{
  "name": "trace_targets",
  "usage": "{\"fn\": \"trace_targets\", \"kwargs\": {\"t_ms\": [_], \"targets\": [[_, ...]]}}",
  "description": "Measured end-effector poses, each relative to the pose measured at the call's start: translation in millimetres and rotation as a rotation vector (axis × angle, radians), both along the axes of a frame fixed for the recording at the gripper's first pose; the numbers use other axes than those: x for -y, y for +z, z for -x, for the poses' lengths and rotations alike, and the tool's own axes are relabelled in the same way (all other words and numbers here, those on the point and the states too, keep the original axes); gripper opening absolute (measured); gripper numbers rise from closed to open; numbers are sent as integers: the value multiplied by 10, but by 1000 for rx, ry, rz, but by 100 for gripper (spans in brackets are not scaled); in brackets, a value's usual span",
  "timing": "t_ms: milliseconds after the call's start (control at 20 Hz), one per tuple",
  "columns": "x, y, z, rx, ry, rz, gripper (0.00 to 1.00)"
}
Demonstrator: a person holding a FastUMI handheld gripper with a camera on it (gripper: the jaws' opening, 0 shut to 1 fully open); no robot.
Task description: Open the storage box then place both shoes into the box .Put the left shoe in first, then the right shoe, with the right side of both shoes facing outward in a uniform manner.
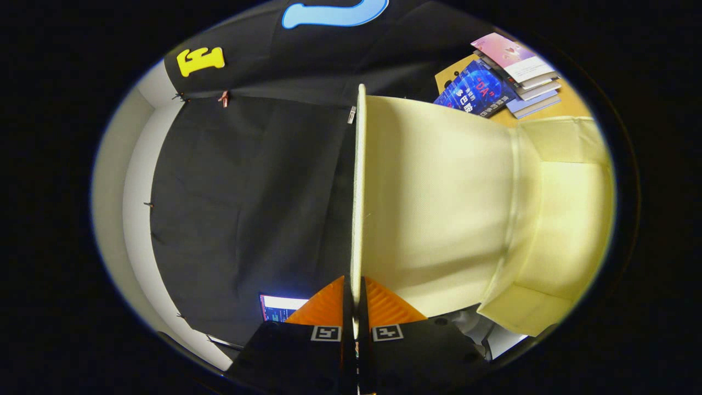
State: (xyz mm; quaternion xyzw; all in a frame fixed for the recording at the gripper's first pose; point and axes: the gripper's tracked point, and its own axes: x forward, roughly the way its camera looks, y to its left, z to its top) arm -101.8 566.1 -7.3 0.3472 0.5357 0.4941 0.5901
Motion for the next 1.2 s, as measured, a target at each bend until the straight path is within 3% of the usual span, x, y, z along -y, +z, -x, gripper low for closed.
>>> {"fn": "trace_targets", "kwargs": {"t_ms": [200,300,350,600,850,1200], "targets": [[-366,-215,-41,-9,-30,37,5],[-373,-324,-88,45,-47,76,14],[-349,-361,-84,71,-46,89,31],[49,-472,-138,222,-62,130,97],[777,-417,-298,447,-127,180,98],[2139,-382,-811,745,-327,339,98]]}}
